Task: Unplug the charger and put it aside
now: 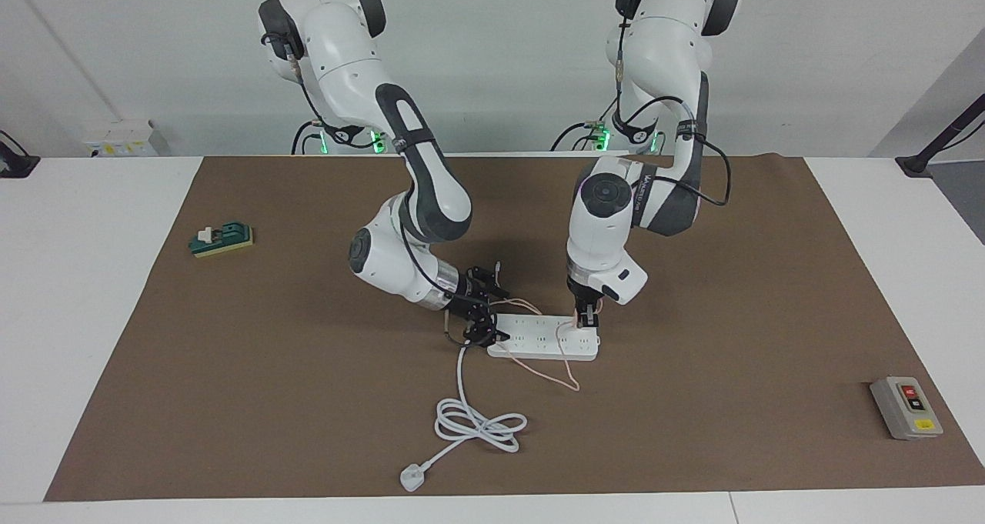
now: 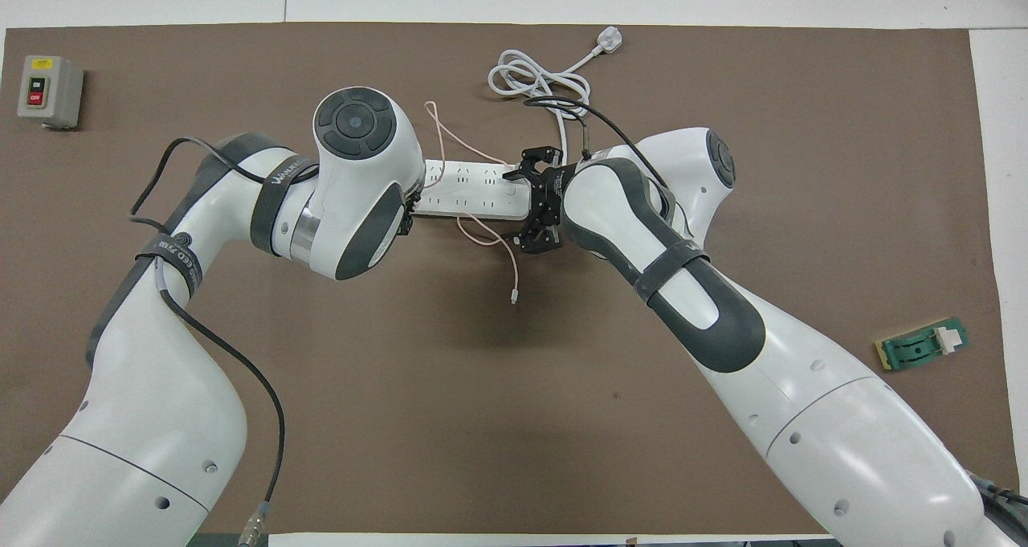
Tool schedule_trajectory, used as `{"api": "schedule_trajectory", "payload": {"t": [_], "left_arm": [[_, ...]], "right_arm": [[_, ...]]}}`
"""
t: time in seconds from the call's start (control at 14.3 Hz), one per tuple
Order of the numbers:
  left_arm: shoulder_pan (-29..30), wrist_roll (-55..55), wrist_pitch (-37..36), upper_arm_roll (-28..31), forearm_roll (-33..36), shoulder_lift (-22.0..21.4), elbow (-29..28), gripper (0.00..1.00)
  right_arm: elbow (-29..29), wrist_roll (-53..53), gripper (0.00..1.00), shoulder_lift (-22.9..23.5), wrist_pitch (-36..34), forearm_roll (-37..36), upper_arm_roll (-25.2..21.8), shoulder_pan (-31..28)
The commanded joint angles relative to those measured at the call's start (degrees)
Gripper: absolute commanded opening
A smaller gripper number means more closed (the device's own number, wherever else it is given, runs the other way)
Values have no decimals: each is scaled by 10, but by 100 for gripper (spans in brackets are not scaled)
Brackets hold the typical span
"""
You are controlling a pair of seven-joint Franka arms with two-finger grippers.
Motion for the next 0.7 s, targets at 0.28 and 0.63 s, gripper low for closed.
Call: {"api": "schedule_trajectory", "payload": {"t": [0.28,0.63], "left_arm": [[-1,25,-83,9,8,-32,43,0],[2,25,-98,9,7,-31,56,0]], "right_arm": [[42,-41,100,34,-39,-76,1,-15],[68,-40,100,42,-52,-78,1,-10]]}}
